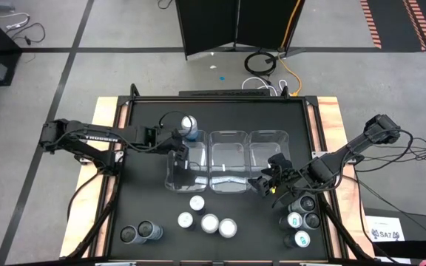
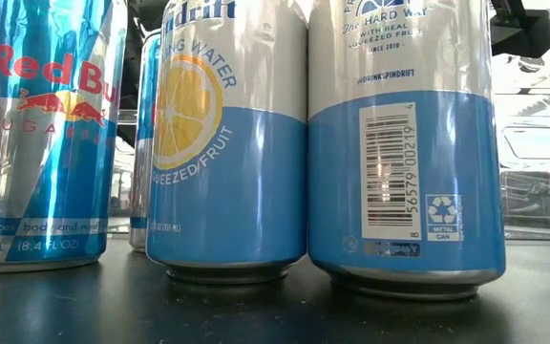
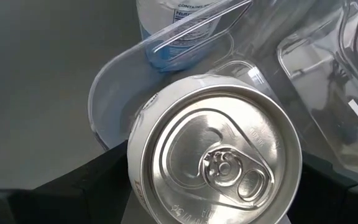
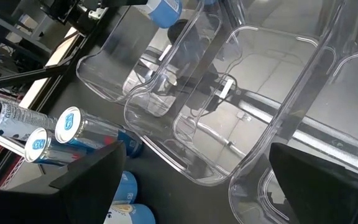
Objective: Sort soda cans
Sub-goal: Put the top left blue-white soda can into the left transparent bin, then put the top blue-white soda can into the left transparent bin
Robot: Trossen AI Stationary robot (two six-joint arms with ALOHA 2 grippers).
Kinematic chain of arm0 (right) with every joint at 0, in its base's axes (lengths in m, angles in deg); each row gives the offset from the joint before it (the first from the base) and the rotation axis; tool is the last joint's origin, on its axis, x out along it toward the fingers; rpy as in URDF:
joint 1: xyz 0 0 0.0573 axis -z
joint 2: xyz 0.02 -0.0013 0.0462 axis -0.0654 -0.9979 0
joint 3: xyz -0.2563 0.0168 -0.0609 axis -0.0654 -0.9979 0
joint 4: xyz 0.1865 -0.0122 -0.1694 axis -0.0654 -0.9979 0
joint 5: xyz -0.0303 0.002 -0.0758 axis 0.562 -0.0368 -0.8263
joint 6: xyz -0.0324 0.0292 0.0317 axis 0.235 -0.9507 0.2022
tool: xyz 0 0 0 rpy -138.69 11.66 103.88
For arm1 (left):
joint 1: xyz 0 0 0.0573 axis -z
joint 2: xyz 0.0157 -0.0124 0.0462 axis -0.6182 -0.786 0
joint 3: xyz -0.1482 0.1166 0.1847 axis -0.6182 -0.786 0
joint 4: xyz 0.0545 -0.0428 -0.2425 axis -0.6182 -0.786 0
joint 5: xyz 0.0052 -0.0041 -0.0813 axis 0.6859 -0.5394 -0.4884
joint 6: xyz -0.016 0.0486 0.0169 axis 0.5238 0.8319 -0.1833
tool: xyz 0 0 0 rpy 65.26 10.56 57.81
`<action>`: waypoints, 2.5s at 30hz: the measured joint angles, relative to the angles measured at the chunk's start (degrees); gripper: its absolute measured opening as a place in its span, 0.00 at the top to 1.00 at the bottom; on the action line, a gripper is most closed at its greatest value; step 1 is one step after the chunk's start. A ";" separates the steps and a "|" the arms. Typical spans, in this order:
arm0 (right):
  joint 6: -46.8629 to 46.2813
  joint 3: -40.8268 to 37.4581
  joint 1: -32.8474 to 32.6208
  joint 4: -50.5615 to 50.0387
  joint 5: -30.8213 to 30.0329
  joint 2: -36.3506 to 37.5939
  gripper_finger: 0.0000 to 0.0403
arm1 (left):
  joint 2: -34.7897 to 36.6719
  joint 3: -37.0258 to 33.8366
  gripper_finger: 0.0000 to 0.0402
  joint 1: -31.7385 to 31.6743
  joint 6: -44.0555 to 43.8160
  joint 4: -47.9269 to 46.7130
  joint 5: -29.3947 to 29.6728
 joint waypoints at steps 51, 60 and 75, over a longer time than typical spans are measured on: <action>0.42 0.00 0.00 -0.12 0.02 -0.02 0.03 | -3.74 0.75 0.04 0.04 -1.88 -0.93 -1.30; 1.72 0.00 0.00 0.02 0.11 -0.02 0.03 | -2.30 0.72 0.03 -0.28 -1.90 -0.87 -5.49; 4.47 0.00 0.00 0.05 0.31 -0.02 0.03 | 8.51 9.67 0.03 -0.36 0.02 -6.45 -2.64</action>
